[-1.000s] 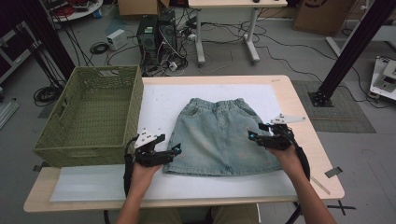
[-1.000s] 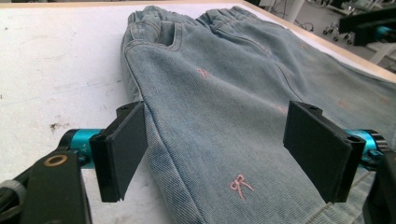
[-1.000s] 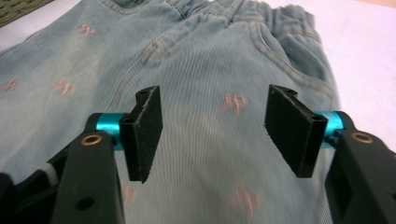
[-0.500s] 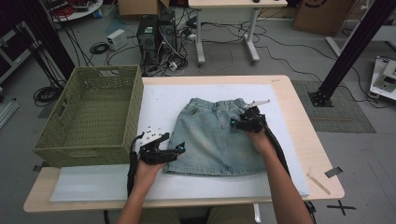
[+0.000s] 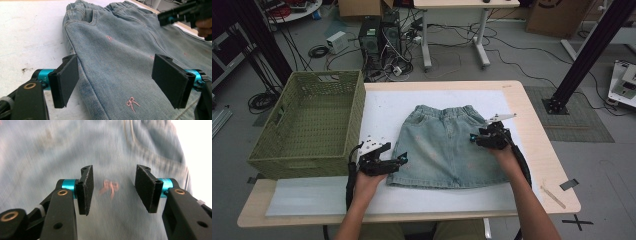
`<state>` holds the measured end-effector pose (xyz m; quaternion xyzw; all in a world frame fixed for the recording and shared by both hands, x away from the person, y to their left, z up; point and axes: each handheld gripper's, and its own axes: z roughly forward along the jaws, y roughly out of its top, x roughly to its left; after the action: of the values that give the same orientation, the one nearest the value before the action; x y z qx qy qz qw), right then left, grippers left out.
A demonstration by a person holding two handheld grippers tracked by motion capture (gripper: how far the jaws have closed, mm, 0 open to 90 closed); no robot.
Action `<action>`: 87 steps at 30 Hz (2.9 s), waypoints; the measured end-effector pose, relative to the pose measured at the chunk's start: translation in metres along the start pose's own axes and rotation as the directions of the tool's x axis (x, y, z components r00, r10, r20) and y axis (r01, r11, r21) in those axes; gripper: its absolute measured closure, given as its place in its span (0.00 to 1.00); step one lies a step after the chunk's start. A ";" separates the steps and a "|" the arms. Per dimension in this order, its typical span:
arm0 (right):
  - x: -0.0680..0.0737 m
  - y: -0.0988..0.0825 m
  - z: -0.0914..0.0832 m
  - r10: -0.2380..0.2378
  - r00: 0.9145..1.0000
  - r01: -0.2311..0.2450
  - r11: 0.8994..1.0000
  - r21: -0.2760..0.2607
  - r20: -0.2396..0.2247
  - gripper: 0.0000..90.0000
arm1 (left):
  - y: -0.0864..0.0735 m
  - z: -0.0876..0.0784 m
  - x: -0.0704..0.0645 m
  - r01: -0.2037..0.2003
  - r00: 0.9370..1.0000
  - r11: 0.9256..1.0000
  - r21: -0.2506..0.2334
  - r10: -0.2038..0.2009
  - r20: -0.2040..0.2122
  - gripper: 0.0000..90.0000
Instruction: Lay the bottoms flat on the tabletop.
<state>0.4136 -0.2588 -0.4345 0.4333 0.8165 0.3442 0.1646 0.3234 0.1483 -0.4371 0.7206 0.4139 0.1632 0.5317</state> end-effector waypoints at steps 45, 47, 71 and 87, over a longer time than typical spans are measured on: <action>0.001 -0.023 -0.038 0.006 0.999 -0.011 0.992 -0.127 -0.045 0.33 | -0.013 -0.015 0.000 0.004 1.000 1.000 -0.018 -0.004 0.004 0.24; 0.006 -0.013 -0.029 0.006 0.998 -0.014 0.991 -0.133 -0.066 0.29 | -0.014 -0.015 -0.001 0.000 1.000 1.000 -0.014 0.000 0.009 0.25; 0.057 0.053 0.071 -0.088 0.995 0.088 0.996 0.000 0.037 0.46 | -0.020 -0.023 -0.011 -0.033 0.999 0.999 0.002 0.033 0.036 0.26; 0.107 0.079 0.078 -0.127 0.980 0.122 0.992 -0.042 -0.153 0.56 | -0.023 -0.026 -0.015 -0.037 0.998 0.999 0.001 0.037 0.047 0.26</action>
<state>0.4435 -0.1072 -0.4313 0.3505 0.8467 0.3791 0.1287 0.2873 0.1552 -0.4448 0.7323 0.3882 0.1555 0.5374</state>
